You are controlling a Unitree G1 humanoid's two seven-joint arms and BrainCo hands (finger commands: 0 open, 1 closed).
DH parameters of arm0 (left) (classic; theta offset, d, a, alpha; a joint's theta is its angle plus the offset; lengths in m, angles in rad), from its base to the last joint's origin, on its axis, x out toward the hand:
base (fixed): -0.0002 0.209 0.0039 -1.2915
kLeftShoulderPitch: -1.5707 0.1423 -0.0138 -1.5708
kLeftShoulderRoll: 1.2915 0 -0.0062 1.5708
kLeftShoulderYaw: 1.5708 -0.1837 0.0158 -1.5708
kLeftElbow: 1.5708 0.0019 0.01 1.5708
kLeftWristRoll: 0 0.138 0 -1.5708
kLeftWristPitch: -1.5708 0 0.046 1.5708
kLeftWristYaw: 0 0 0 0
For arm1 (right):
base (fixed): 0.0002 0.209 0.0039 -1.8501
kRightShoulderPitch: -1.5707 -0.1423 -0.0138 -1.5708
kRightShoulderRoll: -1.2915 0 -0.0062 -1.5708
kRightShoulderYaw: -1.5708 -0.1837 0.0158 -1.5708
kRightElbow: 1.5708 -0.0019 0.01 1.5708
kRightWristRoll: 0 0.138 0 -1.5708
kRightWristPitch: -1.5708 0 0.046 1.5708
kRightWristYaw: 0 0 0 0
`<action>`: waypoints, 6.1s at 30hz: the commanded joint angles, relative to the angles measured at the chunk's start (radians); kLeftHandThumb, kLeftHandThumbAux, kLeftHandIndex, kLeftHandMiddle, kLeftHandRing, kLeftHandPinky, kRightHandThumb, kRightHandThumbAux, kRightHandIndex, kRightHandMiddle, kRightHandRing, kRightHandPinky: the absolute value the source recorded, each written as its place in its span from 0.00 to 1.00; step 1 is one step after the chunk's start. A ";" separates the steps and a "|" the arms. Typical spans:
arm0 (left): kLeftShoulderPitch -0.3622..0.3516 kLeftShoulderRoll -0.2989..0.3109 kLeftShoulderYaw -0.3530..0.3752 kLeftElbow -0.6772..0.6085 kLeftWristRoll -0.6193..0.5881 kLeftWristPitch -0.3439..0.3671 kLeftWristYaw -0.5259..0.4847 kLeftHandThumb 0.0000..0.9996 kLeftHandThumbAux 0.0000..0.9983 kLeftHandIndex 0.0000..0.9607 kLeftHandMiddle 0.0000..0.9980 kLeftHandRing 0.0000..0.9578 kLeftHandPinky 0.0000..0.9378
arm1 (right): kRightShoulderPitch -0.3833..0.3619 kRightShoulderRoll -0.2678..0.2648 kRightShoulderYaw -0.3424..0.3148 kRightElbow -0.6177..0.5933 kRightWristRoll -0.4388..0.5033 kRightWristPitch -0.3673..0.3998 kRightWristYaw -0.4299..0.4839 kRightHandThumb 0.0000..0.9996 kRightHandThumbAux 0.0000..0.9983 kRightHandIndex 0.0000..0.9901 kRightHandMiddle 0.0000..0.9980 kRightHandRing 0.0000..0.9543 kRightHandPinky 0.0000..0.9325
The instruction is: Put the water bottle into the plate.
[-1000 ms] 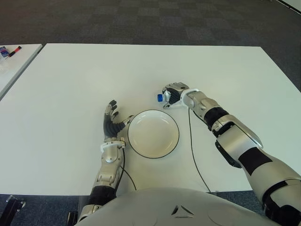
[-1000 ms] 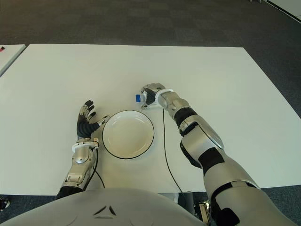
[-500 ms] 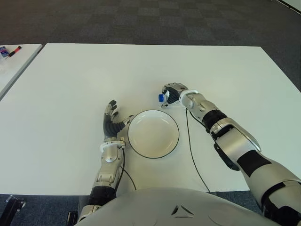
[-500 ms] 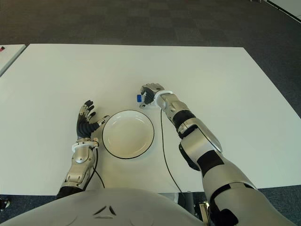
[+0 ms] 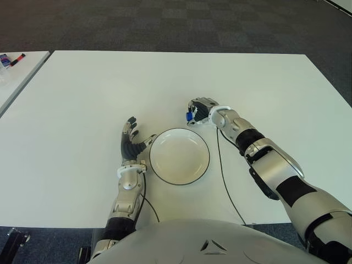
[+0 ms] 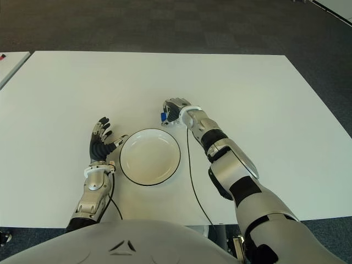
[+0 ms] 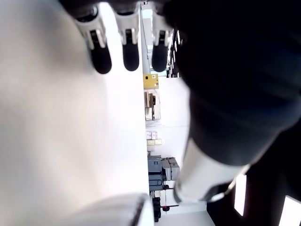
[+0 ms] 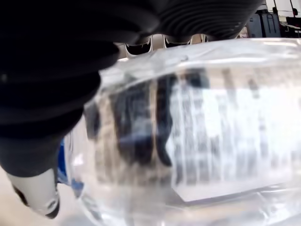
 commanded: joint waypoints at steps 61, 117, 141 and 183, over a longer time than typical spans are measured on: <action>0.018 -0.032 0.009 0.017 0.005 0.015 0.007 0.00 0.96 0.15 0.15 0.14 0.16 | 0.022 -0.021 0.013 0.053 0.008 -0.121 -0.078 0.85 0.67 0.45 0.49 0.90 0.94; 0.014 -0.034 0.011 0.025 0.012 0.022 0.010 0.00 0.94 0.15 0.14 0.13 0.16 | 0.057 -0.019 -0.035 0.082 0.032 -0.142 -0.171 0.48 0.49 0.00 0.01 0.07 0.15; 0.009 -0.034 0.013 0.036 0.009 0.018 0.008 0.00 0.95 0.15 0.14 0.14 0.17 | 0.063 -0.029 -0.029 0.086 0.013 -0.143 -0.222 0.40 0.55 0.00 0.01 0.04 0.08; -0.012 -0.027 0.013 0.078 0.018 -0.015 0.009 0.00 0.93 0.16 0.14 0.14 0.17 | 0.153 -0.148 -0.162 -0.249 0.074 -0.194 -0.220 0.17 0.56 0.00 0.00 0.02 0.14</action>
